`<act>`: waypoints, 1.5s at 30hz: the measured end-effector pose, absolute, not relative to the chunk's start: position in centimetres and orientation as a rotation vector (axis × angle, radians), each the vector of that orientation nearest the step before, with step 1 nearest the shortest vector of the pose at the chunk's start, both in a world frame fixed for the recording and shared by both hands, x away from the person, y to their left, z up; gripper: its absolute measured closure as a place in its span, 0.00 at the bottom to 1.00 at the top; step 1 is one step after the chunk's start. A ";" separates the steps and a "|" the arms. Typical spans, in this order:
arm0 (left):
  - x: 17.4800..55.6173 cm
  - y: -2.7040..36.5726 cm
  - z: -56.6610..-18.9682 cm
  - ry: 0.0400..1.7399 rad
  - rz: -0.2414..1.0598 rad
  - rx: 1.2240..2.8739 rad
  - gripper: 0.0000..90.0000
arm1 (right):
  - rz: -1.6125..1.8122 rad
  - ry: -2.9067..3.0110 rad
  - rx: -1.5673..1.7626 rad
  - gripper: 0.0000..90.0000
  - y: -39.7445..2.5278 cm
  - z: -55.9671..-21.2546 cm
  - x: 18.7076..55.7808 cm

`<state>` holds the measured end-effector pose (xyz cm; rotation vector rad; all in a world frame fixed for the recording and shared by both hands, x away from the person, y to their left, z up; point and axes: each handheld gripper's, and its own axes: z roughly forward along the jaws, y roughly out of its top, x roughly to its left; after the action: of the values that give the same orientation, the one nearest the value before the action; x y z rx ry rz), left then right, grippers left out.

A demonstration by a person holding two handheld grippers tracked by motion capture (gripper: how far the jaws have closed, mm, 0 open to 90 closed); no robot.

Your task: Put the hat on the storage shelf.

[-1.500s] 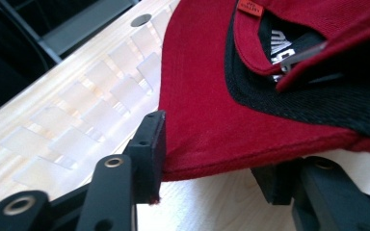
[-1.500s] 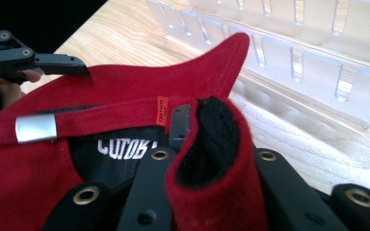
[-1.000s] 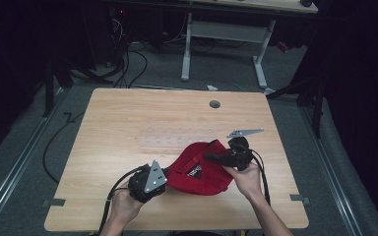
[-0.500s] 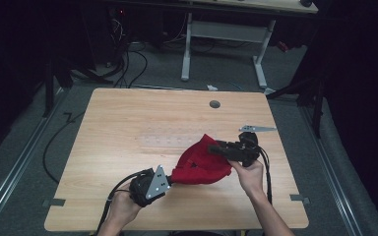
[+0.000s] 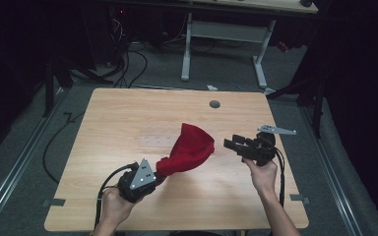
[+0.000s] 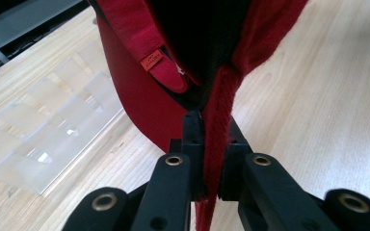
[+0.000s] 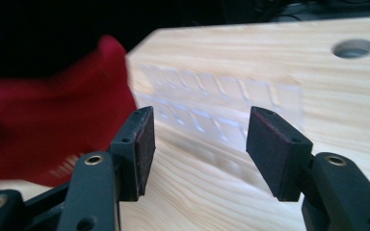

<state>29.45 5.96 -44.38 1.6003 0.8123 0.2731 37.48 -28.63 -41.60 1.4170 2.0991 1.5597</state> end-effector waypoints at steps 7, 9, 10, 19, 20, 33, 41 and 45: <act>30.3 7.1 -43.9 0.871 0.259 1.515 0.94 | 1.399 2.131 1.425 0.46 -28.4 -45.5 37.0; 30.6 7.5 -43.8 0.886 0.258 1.497 0.94 | 1.351 2.134 1.435 0.46 -28.4 -46.5 36.9; 30.8 7.7 -43.7 0.902 0.252 1.475 0.94 | 1.341 2.136 1.435 0.46 -28.4 -46.8 36.9; 31.9 8.8 -43.3 0.943 0.250 1.403 0.94 | 1.177 2.111 1.468 0.43 -29.6 -50.6 36.9; 32.0 8.9 -43.3 0.944 0.250 1.399 0.94 | 1.151 2.111 1.468 0.43 -29.7 -51.0 36.9; 33.5 10.1 -42.7 0.990 0.233 1.296 0.94 | 0.973 2.104 1.453 0.42 -29.7 -53.0 36.9; 34.3 11.0 -42.2 1.022 0.233 1.239 0.94 | 0.895 2.106 1.407 0.41 -29.0 -53.1 36.8; 35.0 11.2 -41.9 1.033 0.223 1.214 0.94 | 0.892 2.107 1.405 0.41 -28.9 -53.1 36.8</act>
<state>34.98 11.24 -41.90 1.2138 1.0326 0.2235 36.78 -28.91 -53.08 1.4046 2.1067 0.8919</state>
